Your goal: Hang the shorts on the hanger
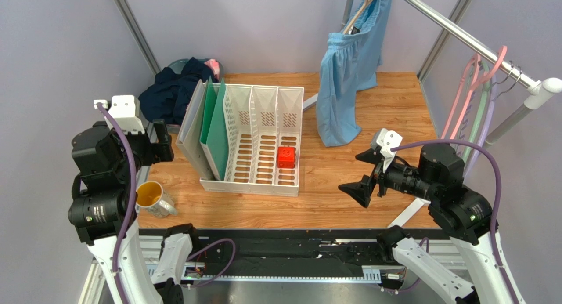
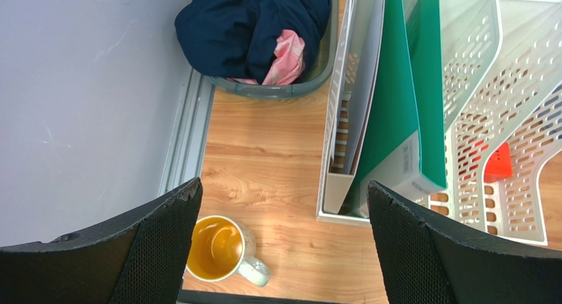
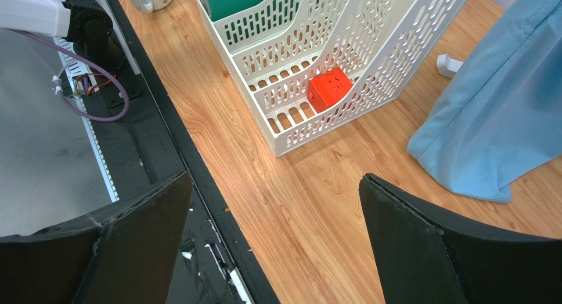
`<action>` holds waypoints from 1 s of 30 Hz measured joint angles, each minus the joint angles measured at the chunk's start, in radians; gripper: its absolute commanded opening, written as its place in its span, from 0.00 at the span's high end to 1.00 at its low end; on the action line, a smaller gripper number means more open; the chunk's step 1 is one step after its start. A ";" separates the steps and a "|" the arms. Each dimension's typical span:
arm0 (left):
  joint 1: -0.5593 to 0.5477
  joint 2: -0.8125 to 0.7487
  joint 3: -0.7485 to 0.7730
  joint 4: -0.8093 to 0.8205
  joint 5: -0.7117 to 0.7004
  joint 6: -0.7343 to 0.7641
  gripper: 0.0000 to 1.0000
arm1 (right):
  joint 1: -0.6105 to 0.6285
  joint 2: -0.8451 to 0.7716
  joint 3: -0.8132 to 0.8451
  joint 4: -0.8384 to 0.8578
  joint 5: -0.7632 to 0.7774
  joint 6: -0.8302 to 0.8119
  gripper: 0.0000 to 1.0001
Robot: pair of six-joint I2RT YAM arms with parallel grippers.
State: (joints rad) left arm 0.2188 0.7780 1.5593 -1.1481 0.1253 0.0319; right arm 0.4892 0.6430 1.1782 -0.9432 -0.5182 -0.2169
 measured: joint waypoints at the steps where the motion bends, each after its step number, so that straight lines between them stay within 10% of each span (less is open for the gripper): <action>1: 0.006 0.013 0.013 0.000 0.004 -0.002 0.03 | 0.000 0.003 0.001 0.000 0.000 0.000 0.00; 17: 0.046 0.141 0.097 0.002 0.040 -0.042 0.05 | 0.000 0.061 0.002 0.000 -0.015 0.000 0.00; 30: 0.172 0.869 0.449 0.092 0.235 -0.002 0.07 | 0.000 0.155 0.050 -0.004 -0.045 -0.016 0.00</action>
State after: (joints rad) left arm 0.3908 1.6466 2.0079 -1.0565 0.3599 0.0303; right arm 0.4892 0.7979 1.2282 -0.9474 -0.5629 -0.2329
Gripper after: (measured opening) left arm 0.926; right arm 0.998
